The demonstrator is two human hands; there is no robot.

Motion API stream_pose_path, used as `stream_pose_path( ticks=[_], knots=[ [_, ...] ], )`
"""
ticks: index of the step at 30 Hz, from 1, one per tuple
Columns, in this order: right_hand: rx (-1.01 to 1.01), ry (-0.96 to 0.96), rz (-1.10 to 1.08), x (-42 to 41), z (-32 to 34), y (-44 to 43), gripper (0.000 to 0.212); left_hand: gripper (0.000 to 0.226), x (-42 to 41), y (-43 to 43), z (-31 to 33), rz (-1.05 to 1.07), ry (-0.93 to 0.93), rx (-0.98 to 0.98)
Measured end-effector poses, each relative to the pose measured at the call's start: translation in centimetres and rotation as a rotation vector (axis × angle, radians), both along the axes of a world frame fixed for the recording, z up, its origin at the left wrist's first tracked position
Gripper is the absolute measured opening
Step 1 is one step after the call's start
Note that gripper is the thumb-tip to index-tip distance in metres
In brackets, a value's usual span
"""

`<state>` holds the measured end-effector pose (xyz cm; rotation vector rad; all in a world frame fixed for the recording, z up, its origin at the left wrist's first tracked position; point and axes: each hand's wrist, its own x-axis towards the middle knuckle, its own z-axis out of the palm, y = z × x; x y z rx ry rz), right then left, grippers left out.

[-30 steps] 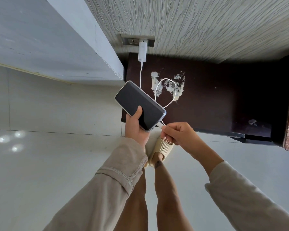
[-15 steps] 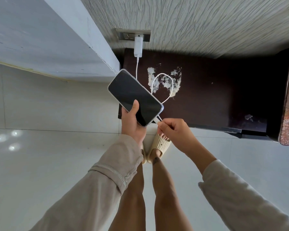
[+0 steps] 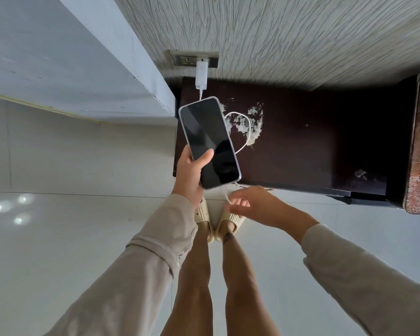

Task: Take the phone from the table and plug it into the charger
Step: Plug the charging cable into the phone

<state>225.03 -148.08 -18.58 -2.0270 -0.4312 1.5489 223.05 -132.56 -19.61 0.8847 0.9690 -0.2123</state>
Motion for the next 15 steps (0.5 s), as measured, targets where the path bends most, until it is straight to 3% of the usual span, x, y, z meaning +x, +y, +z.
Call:
stream_pose_path(
  ticks=[2,6,9,12,15],
  knots=[
    [-0.028,-0.045,0.09,-0.4,-0.4,-1.0,0.031,0.023,0.0,0.2,-0.3,-0.046,0.0,-0.027],
    [-0.115,-0.315,0.382,-0.4,-2.1,-3.2,0.023,0.028,0.1,0.7,-1.0,-0.039,0.069,-0.13],
    [-0.131,-0.694,0.553,0.4,-3.2,-4.3,0.015,0.036,-0.2,0.7,-1.9,-0.019,0.168,-0.111],
    [-0.048,-0.951,0.427,2.0,-4.3,-5.3,0.022,0.036,-0.3,0.6,-2.8,-0.021,0.202,-0.101],
    [-0.103,-0.928,0.36,3.2,-5.8,-5.5,0.024,0.044,0.3,0.7,-4.3,-0.027,0.192,-0.136]
  ],
)
